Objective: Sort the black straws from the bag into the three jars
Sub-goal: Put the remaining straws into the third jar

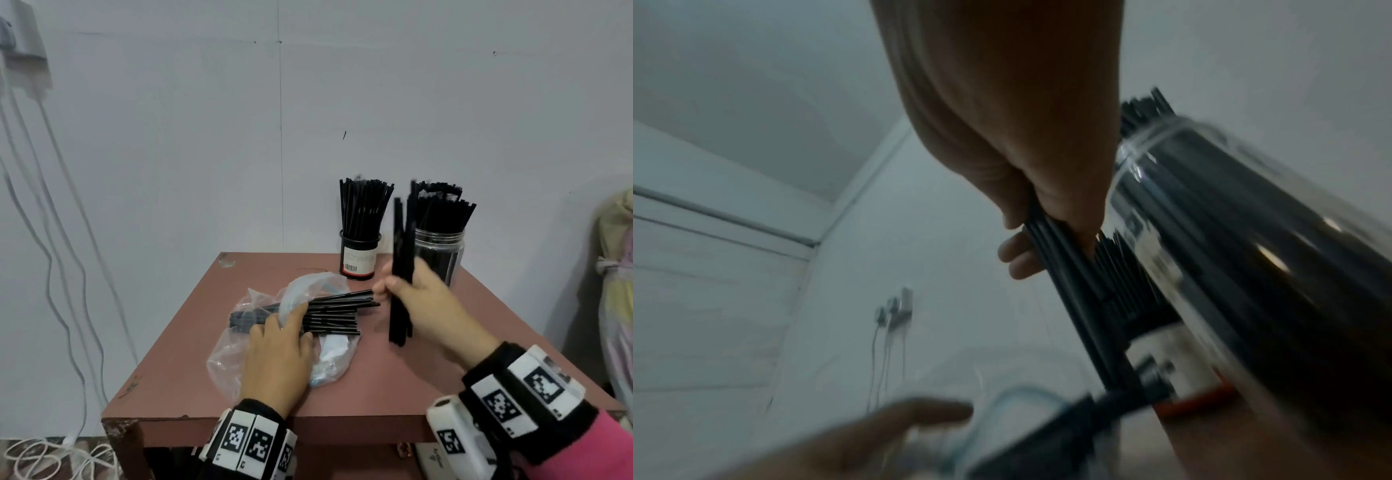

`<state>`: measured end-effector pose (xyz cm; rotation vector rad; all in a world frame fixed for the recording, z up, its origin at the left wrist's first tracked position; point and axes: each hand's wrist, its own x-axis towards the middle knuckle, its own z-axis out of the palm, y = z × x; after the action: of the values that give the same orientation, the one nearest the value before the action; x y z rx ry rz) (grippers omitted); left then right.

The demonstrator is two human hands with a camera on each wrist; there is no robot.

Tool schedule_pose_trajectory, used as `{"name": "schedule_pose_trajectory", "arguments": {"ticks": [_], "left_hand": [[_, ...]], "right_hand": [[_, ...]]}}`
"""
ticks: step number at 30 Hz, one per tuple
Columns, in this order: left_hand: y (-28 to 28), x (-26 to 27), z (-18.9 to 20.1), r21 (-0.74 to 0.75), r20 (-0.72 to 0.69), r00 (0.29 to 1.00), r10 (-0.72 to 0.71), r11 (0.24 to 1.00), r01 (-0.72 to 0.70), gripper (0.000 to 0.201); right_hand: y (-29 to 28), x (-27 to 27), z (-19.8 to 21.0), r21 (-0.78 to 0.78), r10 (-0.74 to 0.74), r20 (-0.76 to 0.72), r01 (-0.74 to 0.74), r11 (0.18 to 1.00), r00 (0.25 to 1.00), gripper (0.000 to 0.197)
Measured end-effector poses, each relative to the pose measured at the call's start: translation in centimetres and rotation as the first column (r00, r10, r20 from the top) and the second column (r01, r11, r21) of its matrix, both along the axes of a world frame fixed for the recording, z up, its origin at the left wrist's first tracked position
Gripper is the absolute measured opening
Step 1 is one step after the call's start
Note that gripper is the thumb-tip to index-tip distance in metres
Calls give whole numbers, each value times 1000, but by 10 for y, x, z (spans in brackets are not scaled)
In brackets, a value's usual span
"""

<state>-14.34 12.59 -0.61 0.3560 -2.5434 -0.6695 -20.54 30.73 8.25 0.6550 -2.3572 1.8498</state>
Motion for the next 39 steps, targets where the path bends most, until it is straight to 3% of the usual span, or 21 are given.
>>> {"name": "schedule_pose_trajectory", "arguments": {"ticks": [5,9,15,21,33,39], "left_hand": [[1,0,1,7,14,1000,-4,1000,4,50],[1,0,1,-1,16,1000,1,1000,-1,50],[0,0,1,8,12,1000,-2,1000,2,50],[0,1,0,4,14,1000,-1,1000,1,49],[0,0,0,6,17,1000,0,1000,0,49],[0,0,0,13,23,1000,-1,1000,1,50]], "right_hand": [[29,-25,79,-370,-125,-188,47,928,974,22],[44,-61,111,-402,-197,-182,110,909,963,19],[48,-92,107,-461,-192,-94,128,878,977,10],[47,-87,89,-336,-229,-201,152,929,952,1],[47,-85,82,-447,-174,-211,63,892,962,14],[49,-84,87,-353,-188,-266,86,932,946,15]]}}
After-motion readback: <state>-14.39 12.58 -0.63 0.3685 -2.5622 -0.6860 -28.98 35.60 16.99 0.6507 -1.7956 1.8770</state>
